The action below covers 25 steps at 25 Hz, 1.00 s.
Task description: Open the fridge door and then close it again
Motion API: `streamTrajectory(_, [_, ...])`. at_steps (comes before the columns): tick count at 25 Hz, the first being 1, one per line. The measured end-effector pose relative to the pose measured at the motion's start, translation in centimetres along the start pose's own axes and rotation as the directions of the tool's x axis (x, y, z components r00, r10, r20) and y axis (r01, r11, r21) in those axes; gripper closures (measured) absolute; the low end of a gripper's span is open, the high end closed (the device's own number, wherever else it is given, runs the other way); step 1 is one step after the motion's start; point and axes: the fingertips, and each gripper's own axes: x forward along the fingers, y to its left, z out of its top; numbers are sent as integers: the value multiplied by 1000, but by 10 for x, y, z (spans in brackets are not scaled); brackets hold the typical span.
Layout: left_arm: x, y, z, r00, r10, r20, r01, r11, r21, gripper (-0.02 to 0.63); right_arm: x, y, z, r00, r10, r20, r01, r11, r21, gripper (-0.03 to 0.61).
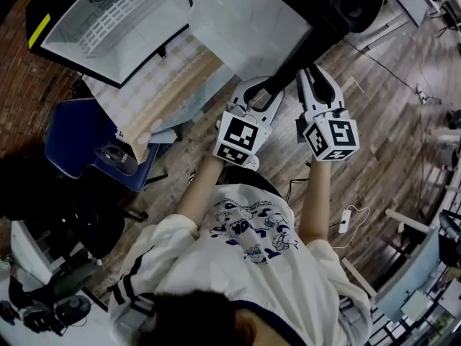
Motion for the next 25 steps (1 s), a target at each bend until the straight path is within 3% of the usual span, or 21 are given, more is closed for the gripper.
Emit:
streamTrajectory(12, [29,15,5,997,80,-5,-80,997,-10,491,16,-50,6,999,31,23,-32,999,31,471])
streamTrajectory(25, [41,22,-2,994,105,-20,-106,994,-27,491,31,-71,6,995,98,4,-98,995,14,471])
